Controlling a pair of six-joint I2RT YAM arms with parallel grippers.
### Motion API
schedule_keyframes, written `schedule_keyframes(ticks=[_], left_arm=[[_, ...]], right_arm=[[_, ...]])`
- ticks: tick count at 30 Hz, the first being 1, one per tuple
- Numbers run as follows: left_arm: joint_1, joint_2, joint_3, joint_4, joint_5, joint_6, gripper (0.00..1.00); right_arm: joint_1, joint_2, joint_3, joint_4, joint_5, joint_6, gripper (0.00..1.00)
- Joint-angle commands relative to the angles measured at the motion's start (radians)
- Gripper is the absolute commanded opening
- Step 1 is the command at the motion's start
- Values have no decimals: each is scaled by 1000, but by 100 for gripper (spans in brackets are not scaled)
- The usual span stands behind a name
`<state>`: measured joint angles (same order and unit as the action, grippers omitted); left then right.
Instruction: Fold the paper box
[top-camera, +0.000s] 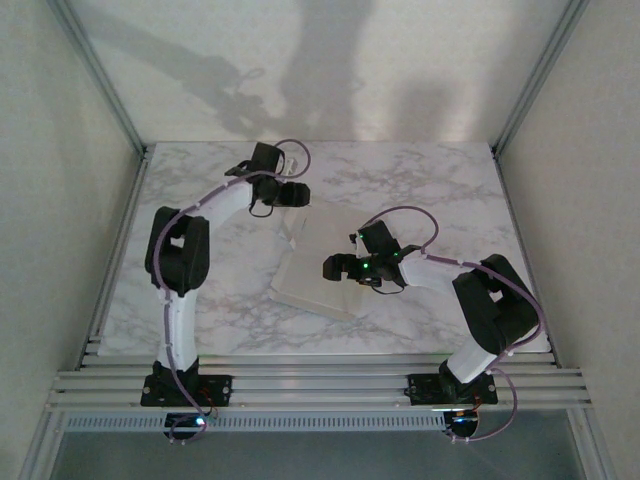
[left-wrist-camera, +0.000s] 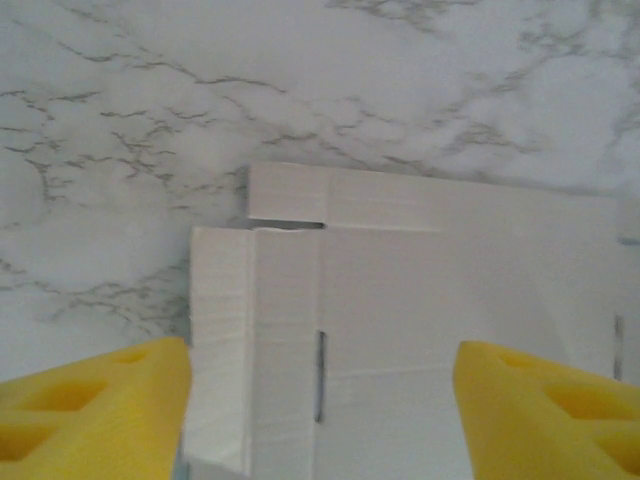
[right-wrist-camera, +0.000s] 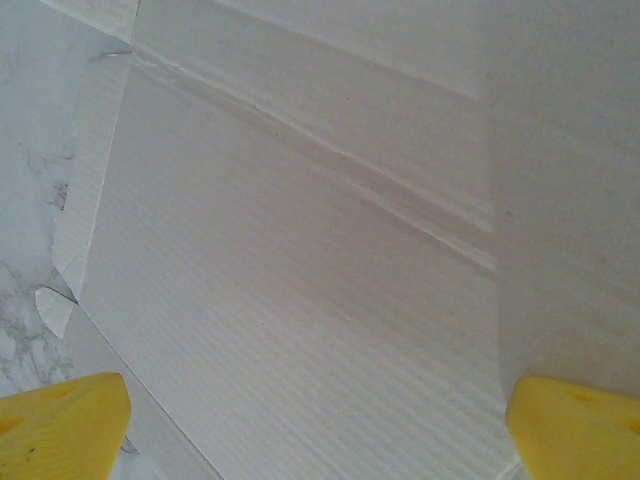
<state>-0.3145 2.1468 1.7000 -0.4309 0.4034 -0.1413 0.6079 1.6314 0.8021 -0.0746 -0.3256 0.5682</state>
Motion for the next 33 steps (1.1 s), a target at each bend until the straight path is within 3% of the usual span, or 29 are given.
schedule_keyframes(ticks=[1,16,25,33], left_arm=[[25,70,67,-128,18,81,66],[66,174,144,-182,145,89,48],[66,217,192,-213,145,82,46],[67,229,206,-211,196,80,31]], right_arm=[[10,44,-46,-135,54,-13,99],[12,47,-54,-132,60,-11,99],[13,41,-56,-135,67,-9,99],[14,46,-57,-134,68,-8,99]])
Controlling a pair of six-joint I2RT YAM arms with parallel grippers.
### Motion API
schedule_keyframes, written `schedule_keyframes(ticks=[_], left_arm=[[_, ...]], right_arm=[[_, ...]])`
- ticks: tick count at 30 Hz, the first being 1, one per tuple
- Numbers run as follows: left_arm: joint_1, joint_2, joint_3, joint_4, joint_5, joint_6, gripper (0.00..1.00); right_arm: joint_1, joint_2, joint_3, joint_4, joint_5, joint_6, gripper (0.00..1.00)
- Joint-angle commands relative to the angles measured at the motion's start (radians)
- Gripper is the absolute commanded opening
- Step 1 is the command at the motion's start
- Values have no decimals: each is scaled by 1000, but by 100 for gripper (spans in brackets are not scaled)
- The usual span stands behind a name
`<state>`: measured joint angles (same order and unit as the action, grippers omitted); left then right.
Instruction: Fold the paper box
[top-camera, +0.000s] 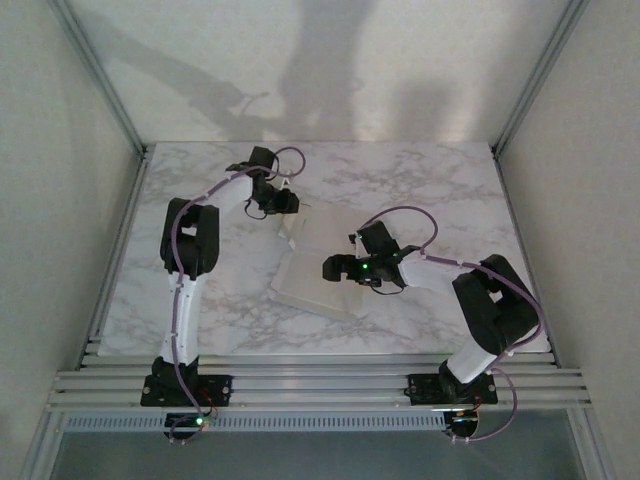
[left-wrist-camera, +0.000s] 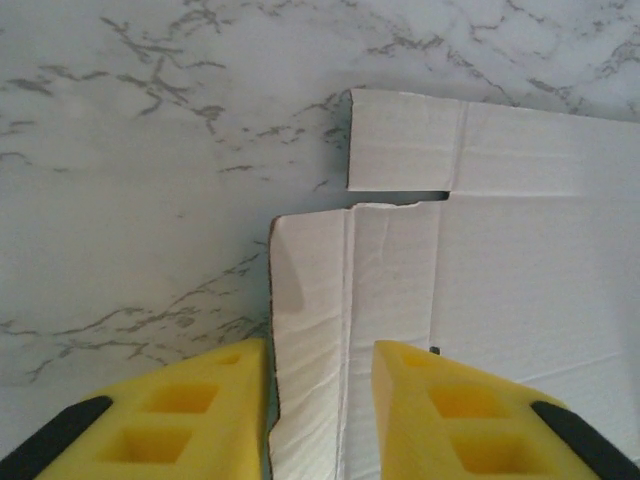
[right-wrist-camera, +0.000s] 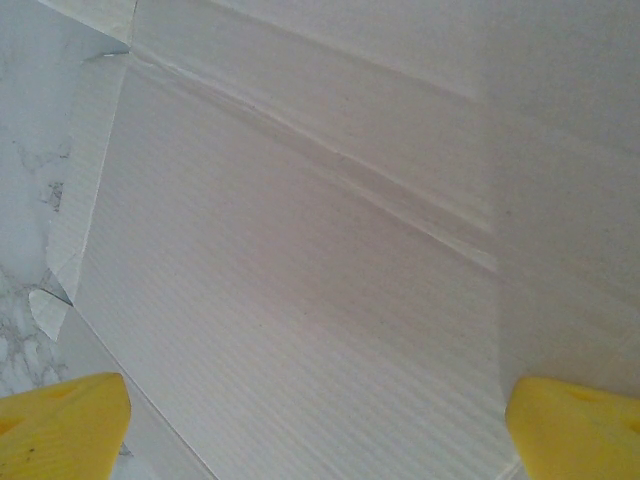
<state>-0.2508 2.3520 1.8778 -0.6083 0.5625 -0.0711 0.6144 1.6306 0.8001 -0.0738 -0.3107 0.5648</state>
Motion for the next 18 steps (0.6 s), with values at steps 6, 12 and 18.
schedule_keyframes(ticks=[6,12,18], left_arm=[[3,31,41,-37,56,17,17],[2,-10,-18,32,89,33,9],[2,-102,-127,142,197,82,6]], right_arm=[[7,52,-56,-130,53,-4,99],[5,36,-54,-123,41,-3,99],[-14,-81,-50,-111,-36,-69,99]])
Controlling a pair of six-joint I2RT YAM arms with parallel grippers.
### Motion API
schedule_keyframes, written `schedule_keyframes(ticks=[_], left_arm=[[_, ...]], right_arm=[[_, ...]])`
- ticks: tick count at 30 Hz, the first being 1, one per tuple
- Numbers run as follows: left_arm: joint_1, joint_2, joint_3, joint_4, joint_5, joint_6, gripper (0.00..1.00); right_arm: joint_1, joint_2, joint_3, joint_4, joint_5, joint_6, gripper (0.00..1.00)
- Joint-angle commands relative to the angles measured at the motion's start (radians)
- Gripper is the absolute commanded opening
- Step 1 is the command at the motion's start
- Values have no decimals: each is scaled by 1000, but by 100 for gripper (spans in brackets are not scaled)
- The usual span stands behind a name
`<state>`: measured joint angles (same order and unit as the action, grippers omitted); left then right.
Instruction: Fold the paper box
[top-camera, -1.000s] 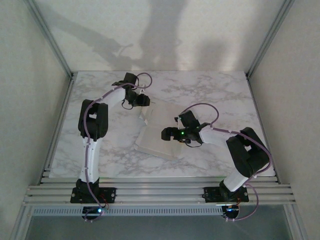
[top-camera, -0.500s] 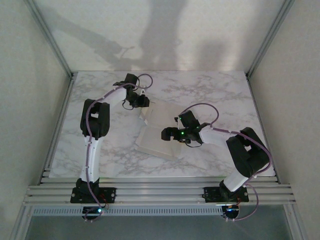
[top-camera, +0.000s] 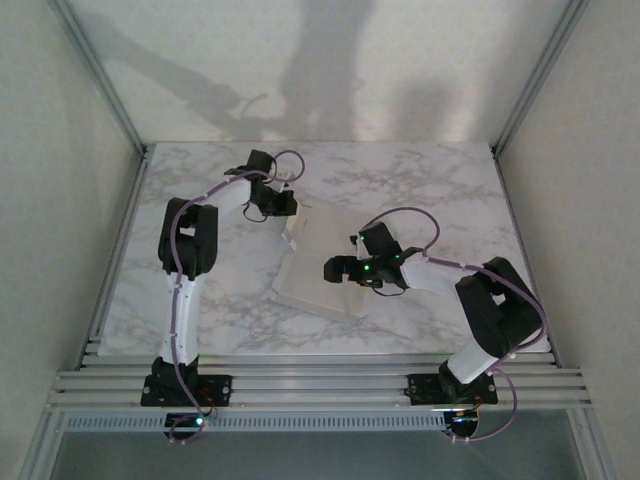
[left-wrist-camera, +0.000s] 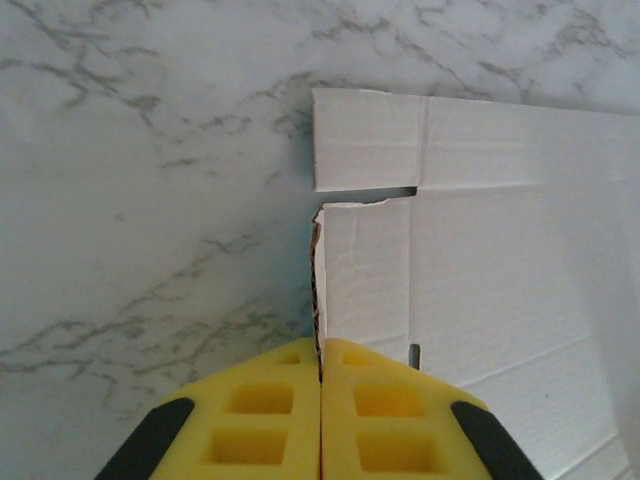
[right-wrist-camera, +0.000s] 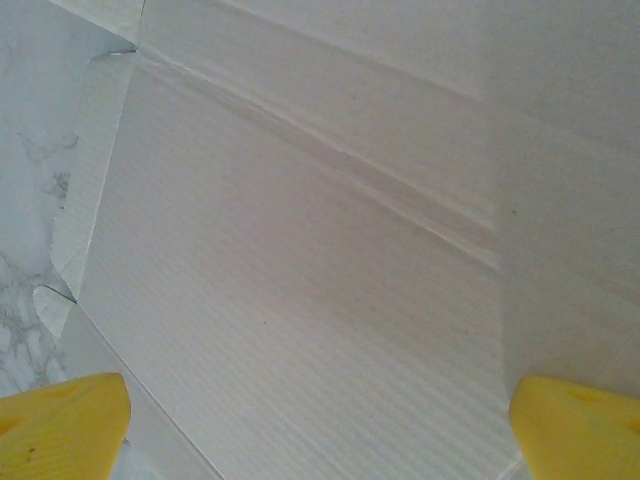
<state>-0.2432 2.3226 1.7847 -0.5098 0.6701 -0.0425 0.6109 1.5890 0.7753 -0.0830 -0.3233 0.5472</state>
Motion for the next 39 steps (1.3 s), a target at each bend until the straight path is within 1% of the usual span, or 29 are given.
schedule_keyframes(ticks=[1,4,6,7,8,11,13,15,19,22,28,31,34,39], left_arm=[[-7,-83,-46,56,99,62,5],[-9,-107,-79,88,126,77,4],[-10,-118,-89,98,154,88,5],[-11,-126,-97,108,164,92,6],[-14,-134,-107,121,171,97,4],[-22,-145,-116,130,216,116,2],[-26,-154,-122,129,239,140,4],[-38,-176,-144,137,253,181,5],[-50,-208,-182,136,312,268,5],[-50,-220,-202,130,341,311,5],[-51,-241,-240,164,390,338,6],[-50,-247,-243,169,408,348,5],[-52,-246,-243,167,426,358,5],[-52,-247,-244,157,434,375,5]], right_arm=[[-15,-61,-12,-122,-28,-81,99],[-43,-121,51,-228,-33,-200,99],[-87,-143,96,-295,-49,-270,98],[-111,-149,117,-320,-62,-294,95],[-139,-150,144,-346,-85,-321,92],[-196,-149,231,-420,-137,-394,87],[-219,-139,292,-464,-141,-425,82],[-227,-115,372,-523,-115,-469,79],[-231,-46,523,-635,-69,-563,76],[-246,12,621,-700,-71,-622,74],[-306,124,737,-743,-174,-679,67],[-321,163,740,-731,-201,-688,63],[-326,198,727,-714,-205,-693,62],[-333,243,707,-686,-250,-702,61]])
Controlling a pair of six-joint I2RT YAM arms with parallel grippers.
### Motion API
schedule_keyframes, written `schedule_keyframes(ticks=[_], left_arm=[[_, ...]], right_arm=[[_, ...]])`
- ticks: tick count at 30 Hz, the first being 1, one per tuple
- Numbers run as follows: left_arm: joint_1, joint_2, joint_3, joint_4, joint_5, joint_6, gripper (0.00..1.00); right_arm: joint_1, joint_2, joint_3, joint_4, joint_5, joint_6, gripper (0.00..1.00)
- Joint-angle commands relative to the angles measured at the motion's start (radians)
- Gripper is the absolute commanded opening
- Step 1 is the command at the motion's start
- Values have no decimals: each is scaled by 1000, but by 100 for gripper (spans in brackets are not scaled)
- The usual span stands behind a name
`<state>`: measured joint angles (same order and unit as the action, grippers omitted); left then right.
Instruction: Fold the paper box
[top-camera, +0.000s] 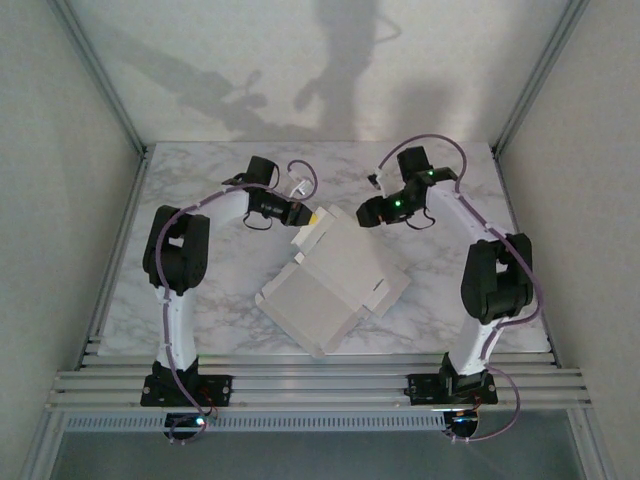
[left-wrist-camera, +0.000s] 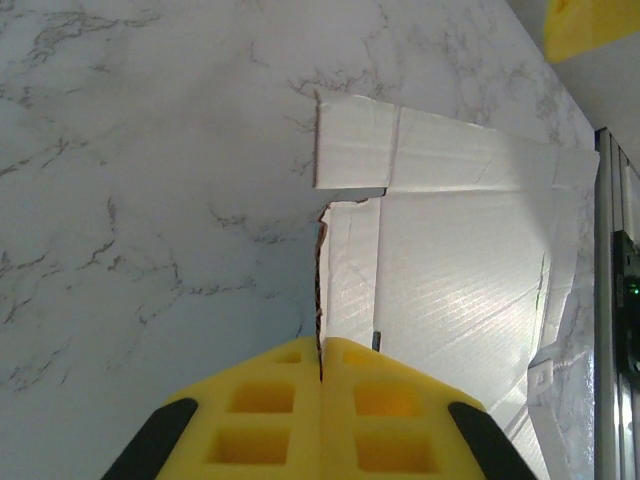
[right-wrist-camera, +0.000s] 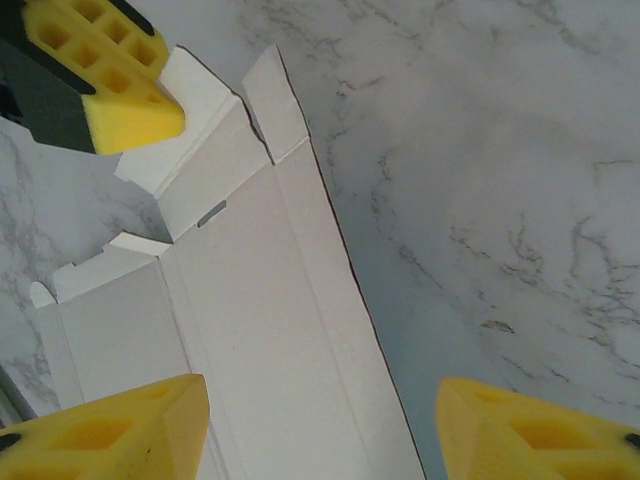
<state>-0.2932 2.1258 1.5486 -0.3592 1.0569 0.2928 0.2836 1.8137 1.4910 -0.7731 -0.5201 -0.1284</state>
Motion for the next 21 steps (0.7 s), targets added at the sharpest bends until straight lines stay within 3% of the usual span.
schedule_keyframes(ticks=[1,14,21], left_arm=[[-3,-51,-7,2,48,42,5],[-4,-52,-6,-12,68,59,6],[-4,-48,-11,22,72,28,6]], right_arm=[[-5,27,-9,6,-68,-27,61],[-4,83,-16,18,-118,-27,60],[-2,64,-41,35,-171,-14,47]])
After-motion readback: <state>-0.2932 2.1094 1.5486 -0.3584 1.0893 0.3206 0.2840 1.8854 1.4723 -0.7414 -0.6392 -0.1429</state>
